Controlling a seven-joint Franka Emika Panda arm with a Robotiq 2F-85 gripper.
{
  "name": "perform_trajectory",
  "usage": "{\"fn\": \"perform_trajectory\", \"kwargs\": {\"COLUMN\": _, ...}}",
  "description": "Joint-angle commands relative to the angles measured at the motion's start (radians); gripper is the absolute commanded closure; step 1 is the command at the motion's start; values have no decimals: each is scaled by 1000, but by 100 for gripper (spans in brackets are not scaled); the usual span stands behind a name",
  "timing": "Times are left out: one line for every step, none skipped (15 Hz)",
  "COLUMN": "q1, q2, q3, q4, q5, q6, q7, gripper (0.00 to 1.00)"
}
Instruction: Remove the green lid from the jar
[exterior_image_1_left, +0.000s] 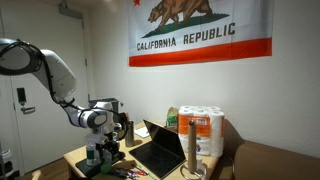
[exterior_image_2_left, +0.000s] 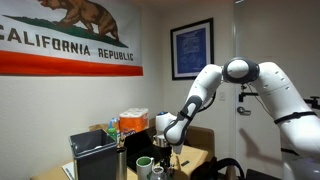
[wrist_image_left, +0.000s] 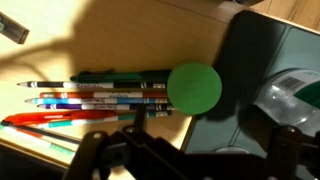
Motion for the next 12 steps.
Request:
{"fn": "perform_trajectory", "kwargs": {"q1": 3, "q2": -160, "q3": -6, "q4": -41, "q5": 11, "q6": -152, "q7": 8, "gripper": 0}}
{"fn": "perform_trajectory", "kwargs": {"q1": 10, "q2": -201, "q3": -15, "q4": -44, "q5": -3, "q6": -197, "q7": 26, "gripper": 0}}
{"fn": "perform_trajectory", "kwargs": {"q1": 10, "q2": -243, "q3": -12, "q4": -46, "q5": -3, "q6": -240, "q7": 26, "gripper": 0}}
{"fn": "perform_trajectory", "kwargs": {"q1": 8, "q2": -275, "q3": -6, "q4": -43, "q5": 5, "q6": -276, "q7": 17, "gripper": 0}}
{"fn": "perform_trajectory", "kwargs": {"q1": 6, "q2": -304, "q3": 5, "q4": -38, "q5": 21, "q6": -304, "q7": 1, "gripper": 0}}
{"fn": "perform_trajectory", "kwargs": {"q1": 7, "q2": -328, "q3": 15, "q4": -32, "q5": 38, "q6": -331, "q7": -14, "gripper": 0}}
{"fn": "perform_trajectory", "kwargs": {"q1": 14, "q2": -350, "q3": 23, "q4": -26, "q5": 43, "q6": -357, "q7": -15, "gripper": 0}}
{"fn": "perform_trajectory", "kwargs": {"q1": 21, "q2": -369, "q3": 29, "q4": -21, "q5": 43, "q6": -378, "q7": -5, "gripper": 0}}
{"fn": "perform_trajectory", "kwargs": {"q1": 31, "q2": -383, "q3": 36, "q4": -15, "q5": 38, "q6": -402, "q7": 6, "gripper": 0}}
{"fn": "perform_trajectory", "kwargs": {"q1": 37, "q2": -393, "q3": 43, "q4": -7, "q5": 41, "q6": -423, "q7": -4, "gripper": 0}}
{"fn": "perform_trajectory", "kwargs": {"q1": 46, "q2": -396, "q3": 47, "q4": 2, "q5": 28, "q6": -445, "q7": 11, "gripper": 0}}
{"fn": "perform_trajectory", "kwargs": {"q1": 55, "q2": -397, "q3": 51, "q4": 11, "q5": 16, "q6": -467, "q7": 26, "gripper": 0}}
